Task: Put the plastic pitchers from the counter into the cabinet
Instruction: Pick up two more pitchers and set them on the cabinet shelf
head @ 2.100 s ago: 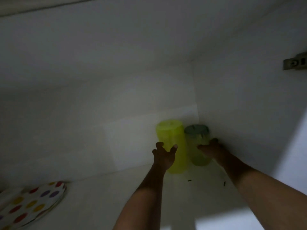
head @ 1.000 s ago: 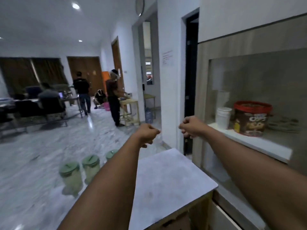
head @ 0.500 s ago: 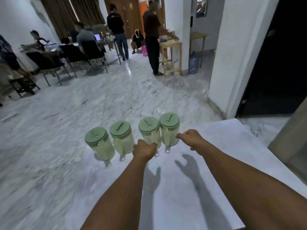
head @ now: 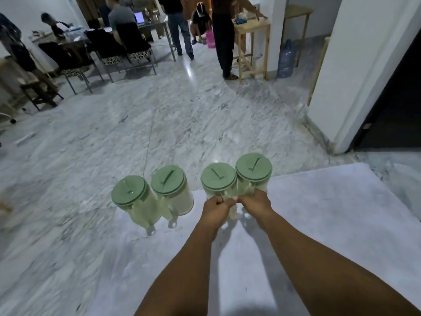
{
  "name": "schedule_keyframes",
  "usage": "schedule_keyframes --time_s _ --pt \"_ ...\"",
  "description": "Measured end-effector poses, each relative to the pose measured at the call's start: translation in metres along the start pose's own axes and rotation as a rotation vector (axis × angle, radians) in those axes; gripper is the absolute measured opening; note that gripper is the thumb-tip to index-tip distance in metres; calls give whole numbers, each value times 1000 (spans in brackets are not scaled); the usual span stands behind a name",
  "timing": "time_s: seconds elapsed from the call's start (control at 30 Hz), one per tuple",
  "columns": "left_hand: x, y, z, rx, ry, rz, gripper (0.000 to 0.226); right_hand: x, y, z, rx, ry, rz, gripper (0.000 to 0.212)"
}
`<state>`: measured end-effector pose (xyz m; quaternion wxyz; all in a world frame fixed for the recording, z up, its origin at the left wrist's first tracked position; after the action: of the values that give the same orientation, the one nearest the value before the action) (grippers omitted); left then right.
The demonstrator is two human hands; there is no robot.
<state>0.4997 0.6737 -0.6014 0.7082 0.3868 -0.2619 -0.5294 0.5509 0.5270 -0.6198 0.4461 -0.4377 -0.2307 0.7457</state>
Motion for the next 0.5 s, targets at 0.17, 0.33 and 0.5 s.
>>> schedule_keyframes --time_s 0.17,0.33,0.5 --pt "-6 20 25 12 16 11 36 -39 -1 21 33 112 -38 23" --pt "-6 36 77 -38 -40 20 38 -84 0 82 20 160 -59 14" --pt "19 41 160 51 -183 -23 54 -146 29 190 -15 292 -78 15"
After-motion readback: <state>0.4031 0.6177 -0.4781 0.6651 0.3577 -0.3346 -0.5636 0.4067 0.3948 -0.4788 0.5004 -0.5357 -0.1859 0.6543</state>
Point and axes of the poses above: each hand's wrist, its own z-axis away from the middle knuckle, its own x-axis out of the palm, y = z × x, the point moved 7 cm from there along -z, towards the middle knuckle, and after that the axes turned 12 degrees about z, right-handed, at the moved point
